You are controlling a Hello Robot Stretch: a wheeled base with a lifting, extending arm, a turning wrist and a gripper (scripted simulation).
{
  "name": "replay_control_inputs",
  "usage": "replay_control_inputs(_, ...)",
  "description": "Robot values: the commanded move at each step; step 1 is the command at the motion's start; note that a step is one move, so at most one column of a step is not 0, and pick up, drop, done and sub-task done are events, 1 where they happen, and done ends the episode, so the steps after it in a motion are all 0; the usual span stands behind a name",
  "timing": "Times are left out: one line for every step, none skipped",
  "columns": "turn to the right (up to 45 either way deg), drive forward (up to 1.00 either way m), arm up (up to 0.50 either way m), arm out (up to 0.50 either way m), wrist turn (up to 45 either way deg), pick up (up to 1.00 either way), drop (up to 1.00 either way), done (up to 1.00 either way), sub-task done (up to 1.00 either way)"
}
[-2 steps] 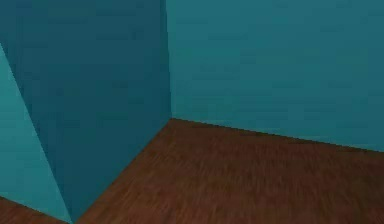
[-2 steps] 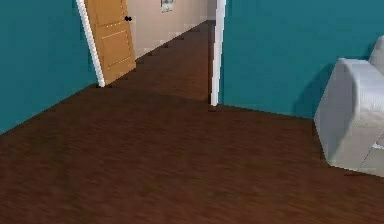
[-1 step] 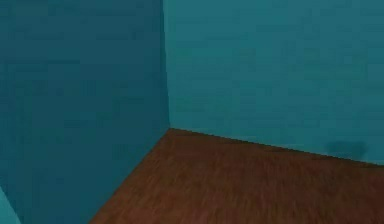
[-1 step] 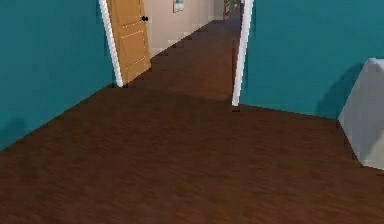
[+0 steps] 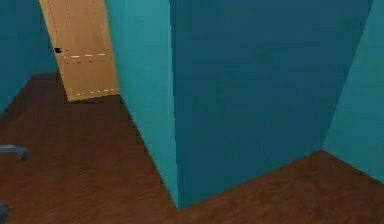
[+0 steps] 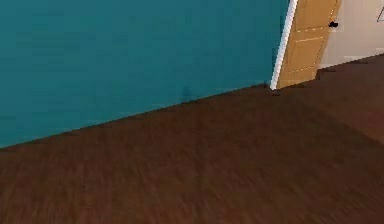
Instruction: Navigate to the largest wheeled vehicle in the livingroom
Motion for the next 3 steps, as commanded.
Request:
replay_control_inputs(-45.0,0.00,0.00,0.00,0.0,0.00,0.00,0.00,0.00)
replay_control_inputs(-45.0,0.00,0.00,0.00,0.0,0.00,0.00,0.00,0.00)
replay_control_inputs(-24.0,0.00,0.00,0.00,0.0,0.00,0.00,0.00,0.00)
